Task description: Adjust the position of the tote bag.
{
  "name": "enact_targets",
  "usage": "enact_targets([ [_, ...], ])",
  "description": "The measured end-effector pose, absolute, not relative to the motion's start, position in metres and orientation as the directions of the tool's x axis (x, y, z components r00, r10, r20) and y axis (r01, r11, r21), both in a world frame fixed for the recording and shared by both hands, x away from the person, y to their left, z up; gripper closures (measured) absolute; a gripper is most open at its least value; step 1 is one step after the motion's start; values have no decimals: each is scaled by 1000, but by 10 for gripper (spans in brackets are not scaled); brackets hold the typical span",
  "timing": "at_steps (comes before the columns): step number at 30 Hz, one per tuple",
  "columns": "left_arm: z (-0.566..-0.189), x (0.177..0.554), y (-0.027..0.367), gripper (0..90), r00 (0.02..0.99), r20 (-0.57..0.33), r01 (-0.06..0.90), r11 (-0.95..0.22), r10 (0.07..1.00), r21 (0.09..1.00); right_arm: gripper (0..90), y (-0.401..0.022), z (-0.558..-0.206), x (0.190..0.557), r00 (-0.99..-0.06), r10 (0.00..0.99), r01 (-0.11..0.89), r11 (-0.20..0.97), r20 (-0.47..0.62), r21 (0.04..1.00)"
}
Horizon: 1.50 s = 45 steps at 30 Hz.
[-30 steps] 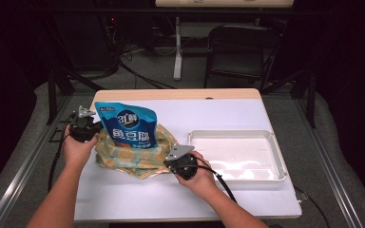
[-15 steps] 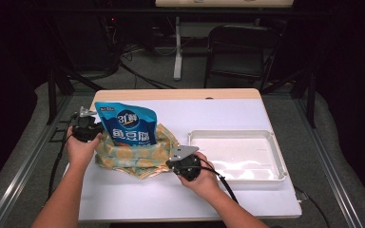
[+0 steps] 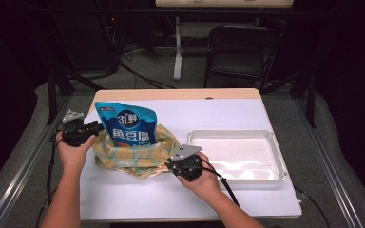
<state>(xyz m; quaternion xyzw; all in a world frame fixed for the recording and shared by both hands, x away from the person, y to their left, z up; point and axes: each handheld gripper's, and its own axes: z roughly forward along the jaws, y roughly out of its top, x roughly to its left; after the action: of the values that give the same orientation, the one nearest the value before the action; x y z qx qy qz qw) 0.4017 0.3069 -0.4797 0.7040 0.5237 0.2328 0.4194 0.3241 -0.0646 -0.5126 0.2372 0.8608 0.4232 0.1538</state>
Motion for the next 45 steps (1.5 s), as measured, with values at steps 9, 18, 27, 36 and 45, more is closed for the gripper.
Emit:
enact_targets([
  [9, -477, 391, 309, 580, 383, -101, 509, -119, 918, 853, 642, -70, -506, 329, -803, 594, 323, 481, -32, 815],
  [18, -476, 383, 314, 552, 426, -113, 496, -127, 898, 859, 603, -72, -500, 334, -757, 654, 346, 400, 0, 849],
  [27, -464, 369, 319, 561, 464, -140, 464, -106, 875, 879, 649, -65, -485, 337, -761, 649, 317, 388, -12, 865],
  [36, -455, 361, 318, 534, 525, -153, 441, -114, 837, 890, 684, -62, -479, 344, -769, 639, 326, 388, 4, 862],
  [45, -446, 356, 307, 497, 584, -150, 421, -139, 798, 896, 667, -57, -477, 350, -773, 635, 333, 385, 15, 861],
])
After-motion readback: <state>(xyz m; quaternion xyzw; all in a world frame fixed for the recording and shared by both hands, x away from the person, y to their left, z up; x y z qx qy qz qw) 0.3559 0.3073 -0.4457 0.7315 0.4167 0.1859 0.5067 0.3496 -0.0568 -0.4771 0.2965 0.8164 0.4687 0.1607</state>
